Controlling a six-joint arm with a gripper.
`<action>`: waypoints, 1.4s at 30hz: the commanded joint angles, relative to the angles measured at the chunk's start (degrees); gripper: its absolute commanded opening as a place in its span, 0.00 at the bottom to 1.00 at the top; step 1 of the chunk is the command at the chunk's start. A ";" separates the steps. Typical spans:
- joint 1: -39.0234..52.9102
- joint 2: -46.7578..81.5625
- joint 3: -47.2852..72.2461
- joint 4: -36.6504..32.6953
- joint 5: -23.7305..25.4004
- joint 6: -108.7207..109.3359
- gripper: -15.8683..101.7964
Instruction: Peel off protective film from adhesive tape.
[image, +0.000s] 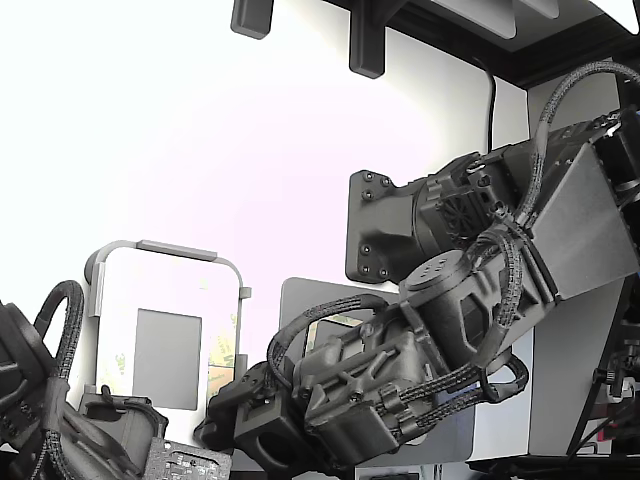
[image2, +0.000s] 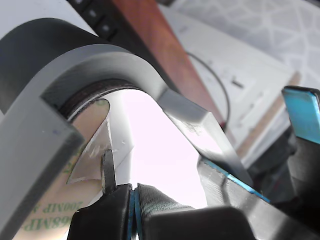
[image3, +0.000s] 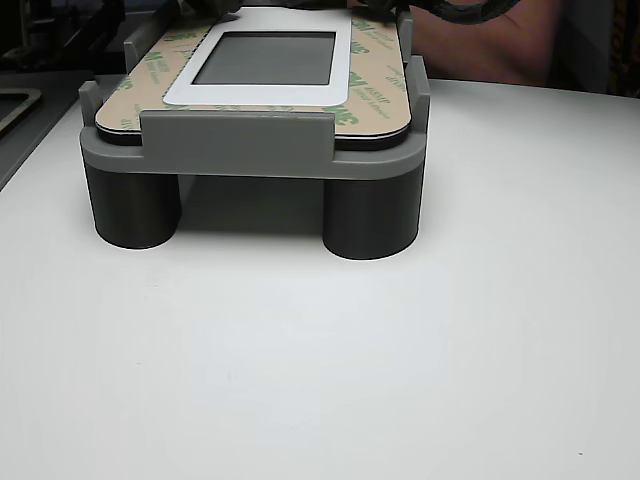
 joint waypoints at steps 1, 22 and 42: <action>-0.79 1.14 -0.70 -0.70 -0.09 -0.09 0.05; -1.49 0.79 0.88 -2.90 -0.18 -0.70 0.05; -2.81 3.08 -2.90 3.60 0.18 -1.85 0.05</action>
